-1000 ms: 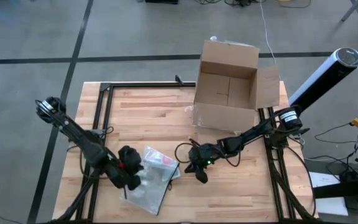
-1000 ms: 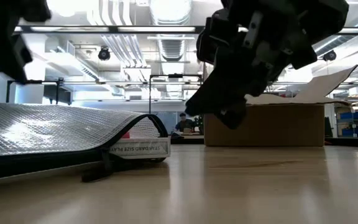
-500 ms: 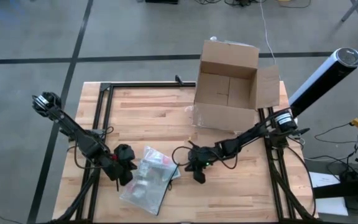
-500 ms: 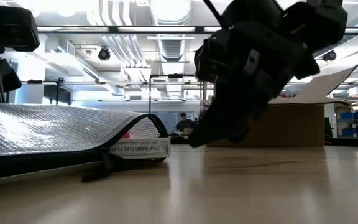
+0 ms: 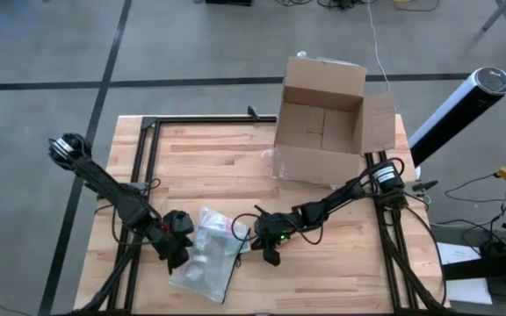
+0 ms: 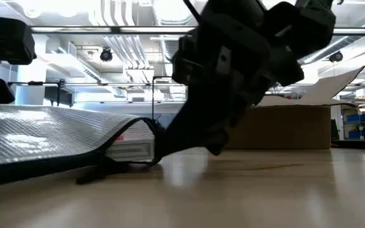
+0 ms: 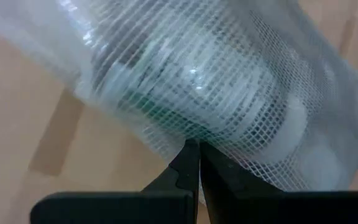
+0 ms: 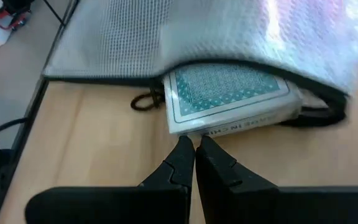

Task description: Unpack boxes

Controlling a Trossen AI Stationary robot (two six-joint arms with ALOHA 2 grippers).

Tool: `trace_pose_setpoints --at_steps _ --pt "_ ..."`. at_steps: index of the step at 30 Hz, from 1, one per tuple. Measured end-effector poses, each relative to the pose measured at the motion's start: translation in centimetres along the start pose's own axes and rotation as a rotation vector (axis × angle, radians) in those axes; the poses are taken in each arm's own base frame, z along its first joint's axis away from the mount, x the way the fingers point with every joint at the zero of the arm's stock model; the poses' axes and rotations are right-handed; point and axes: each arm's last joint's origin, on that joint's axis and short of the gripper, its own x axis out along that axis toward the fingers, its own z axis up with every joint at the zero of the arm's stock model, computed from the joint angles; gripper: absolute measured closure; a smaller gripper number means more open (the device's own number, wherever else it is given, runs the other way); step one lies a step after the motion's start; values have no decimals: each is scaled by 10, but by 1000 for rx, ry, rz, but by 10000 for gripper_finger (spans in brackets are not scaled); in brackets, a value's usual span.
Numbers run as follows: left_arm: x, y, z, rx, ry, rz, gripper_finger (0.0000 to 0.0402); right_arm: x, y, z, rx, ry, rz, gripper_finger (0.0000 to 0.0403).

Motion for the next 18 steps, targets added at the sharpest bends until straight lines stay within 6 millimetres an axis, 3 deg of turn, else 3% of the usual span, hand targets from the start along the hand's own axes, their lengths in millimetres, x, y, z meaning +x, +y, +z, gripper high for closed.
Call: trace_pose_setpoints --at_steps 8,18 --pt "11 -9 0 48 24 -72 402 14 -3 12 3 0 -6 403" --pt "12 -10 -1 95 61 -92 402 12 -12 24 -4 -37 -59 403"
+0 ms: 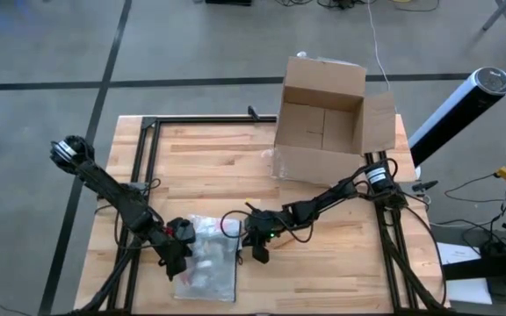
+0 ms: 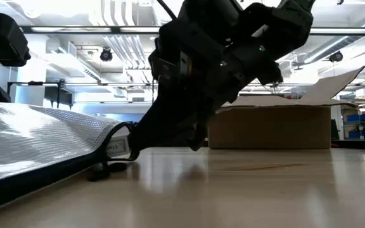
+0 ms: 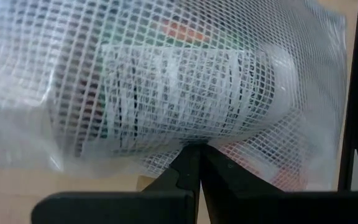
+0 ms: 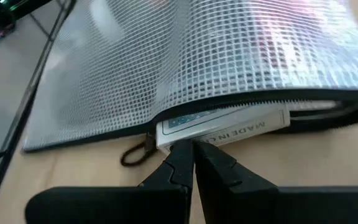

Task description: Unpack boxes

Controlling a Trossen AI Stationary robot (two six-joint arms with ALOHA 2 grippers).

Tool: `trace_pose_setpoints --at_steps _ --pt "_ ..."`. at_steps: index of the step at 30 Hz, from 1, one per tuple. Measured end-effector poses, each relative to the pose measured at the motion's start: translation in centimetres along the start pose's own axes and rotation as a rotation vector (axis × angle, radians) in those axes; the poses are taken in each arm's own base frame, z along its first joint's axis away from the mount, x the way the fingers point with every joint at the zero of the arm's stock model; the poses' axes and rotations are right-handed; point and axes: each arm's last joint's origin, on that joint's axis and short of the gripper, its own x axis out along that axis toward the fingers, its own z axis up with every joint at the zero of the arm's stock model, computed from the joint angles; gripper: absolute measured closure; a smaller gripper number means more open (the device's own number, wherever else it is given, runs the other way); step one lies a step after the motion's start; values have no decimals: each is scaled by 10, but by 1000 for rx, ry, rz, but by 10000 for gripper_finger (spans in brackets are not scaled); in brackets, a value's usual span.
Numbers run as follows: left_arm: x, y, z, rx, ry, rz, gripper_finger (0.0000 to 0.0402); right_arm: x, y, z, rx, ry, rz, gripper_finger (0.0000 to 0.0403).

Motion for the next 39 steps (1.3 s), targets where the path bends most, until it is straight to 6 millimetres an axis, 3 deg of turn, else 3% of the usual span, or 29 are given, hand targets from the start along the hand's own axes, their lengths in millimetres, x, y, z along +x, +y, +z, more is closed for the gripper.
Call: trace_pose_setpoints --at_steps 18,25,31,39 --pt "-7 7 -2 -15 25 66 401 -4 -23 12 22 -24 -40 403" --pt "-38 13 1 -40 -13 178 402 -5 -28 8 36 32 -65 403" --pt "-73 22 8 -14 -169 359 402 -7 -27 9 41 40 -48 403" --pt "-77 54 8 -89 -207 465 402 -18 -20 10 39 65 -36 403"
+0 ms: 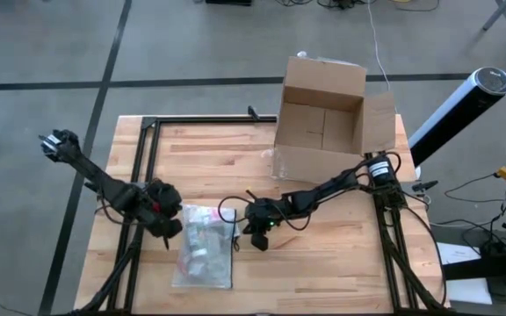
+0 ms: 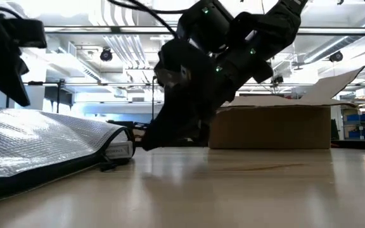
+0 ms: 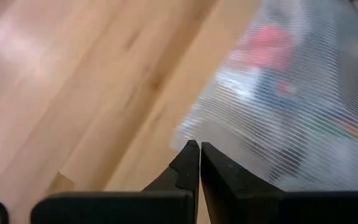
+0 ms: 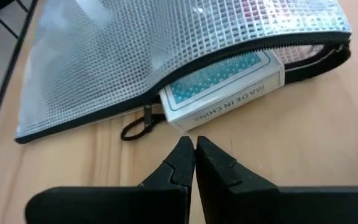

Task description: Unpack boxes

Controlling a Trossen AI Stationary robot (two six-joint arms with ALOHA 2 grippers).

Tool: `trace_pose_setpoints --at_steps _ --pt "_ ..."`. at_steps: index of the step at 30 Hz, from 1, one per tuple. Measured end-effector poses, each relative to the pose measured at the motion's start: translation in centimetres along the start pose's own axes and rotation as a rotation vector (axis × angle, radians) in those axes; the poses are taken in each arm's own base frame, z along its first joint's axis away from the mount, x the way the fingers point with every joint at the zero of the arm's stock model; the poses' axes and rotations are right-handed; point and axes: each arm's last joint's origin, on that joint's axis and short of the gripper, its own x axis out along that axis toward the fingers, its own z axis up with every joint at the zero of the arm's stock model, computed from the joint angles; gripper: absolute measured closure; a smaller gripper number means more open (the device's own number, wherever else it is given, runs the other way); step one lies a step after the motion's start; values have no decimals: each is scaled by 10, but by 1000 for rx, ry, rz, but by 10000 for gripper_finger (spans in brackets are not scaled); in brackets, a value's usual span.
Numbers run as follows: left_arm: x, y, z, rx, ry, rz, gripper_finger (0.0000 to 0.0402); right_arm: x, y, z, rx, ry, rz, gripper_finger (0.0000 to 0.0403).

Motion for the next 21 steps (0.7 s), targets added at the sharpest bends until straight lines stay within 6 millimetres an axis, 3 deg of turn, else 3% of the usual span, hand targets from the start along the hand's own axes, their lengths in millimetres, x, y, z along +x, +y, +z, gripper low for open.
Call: trace_pose_setpoints --at_steps 5,11,21 --pt "7 13 11 -6 -48 -3 402 -1 9 -3 -14 9 28 403" --pt "24 15 37 85 -59 -191 402 0 15 -3 -16 -16 51 403" --pt "63 11 61 184 -4 -279 402 5 0 -1 26 -52 -20 403"
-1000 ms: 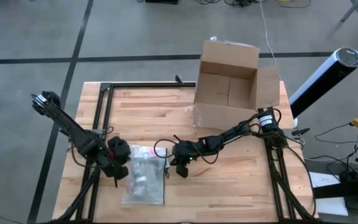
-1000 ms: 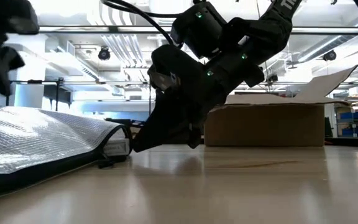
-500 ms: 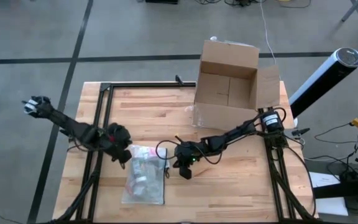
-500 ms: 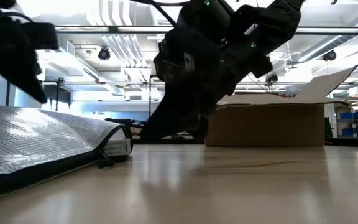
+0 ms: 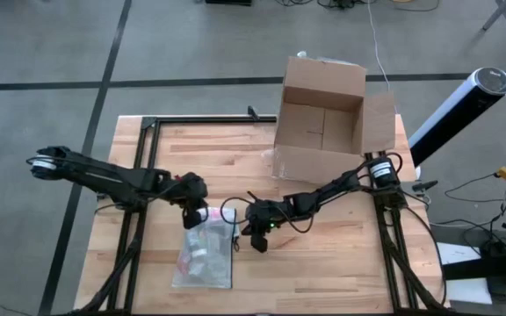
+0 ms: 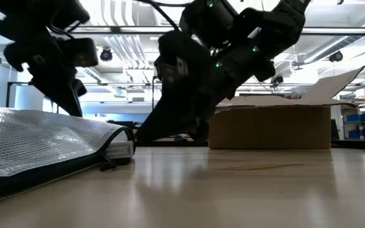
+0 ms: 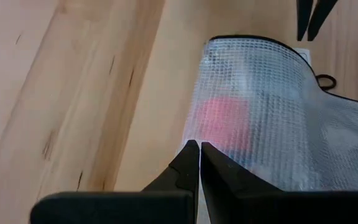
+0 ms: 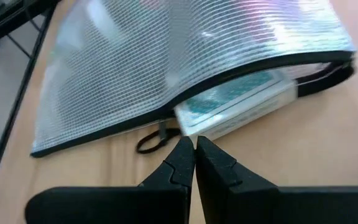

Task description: Unpack boxes

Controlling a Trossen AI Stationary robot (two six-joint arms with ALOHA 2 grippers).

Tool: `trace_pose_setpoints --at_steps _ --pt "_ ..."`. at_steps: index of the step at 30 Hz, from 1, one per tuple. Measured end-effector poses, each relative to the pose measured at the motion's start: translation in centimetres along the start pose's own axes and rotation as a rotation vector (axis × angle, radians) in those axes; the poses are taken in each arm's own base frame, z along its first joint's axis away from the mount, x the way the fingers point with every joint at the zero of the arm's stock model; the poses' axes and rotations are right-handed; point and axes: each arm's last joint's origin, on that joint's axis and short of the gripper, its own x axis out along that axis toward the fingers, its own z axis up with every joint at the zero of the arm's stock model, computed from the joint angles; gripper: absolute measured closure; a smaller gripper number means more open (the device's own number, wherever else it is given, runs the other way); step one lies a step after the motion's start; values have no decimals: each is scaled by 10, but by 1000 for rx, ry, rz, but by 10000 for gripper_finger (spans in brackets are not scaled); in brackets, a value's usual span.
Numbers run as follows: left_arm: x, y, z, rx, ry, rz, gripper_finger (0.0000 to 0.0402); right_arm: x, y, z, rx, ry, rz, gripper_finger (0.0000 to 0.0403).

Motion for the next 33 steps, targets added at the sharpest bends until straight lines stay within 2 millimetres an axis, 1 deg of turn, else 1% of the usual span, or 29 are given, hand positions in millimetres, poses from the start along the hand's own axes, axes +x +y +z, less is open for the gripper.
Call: trace_pose_setpoints --at_steps 5,9,13,15,21,28,33 --pt "13 5 3 -11 20 23 402 1 -1 -1 0 11 20 403" --pt "18 8 4 -22 32 32 402 0 6 -2 -23 32 72 403" --pt "22 8 5 -7 43 8 402 1 12 -3 -34 35 88 403" --pt "24 7 4 -8 58 -4 402 2 10 -5 -32 32 73 403" --pt "31 5 6 2 61 -68 402 14 -7 -4 15 34 34 403" --pt "41 1 13 -10 10 -134 402 25 -12 12 33 -5 30 403" --pt "43 0 16 -17 -12 -155 402 26 -16 21 48 -34 9 403"
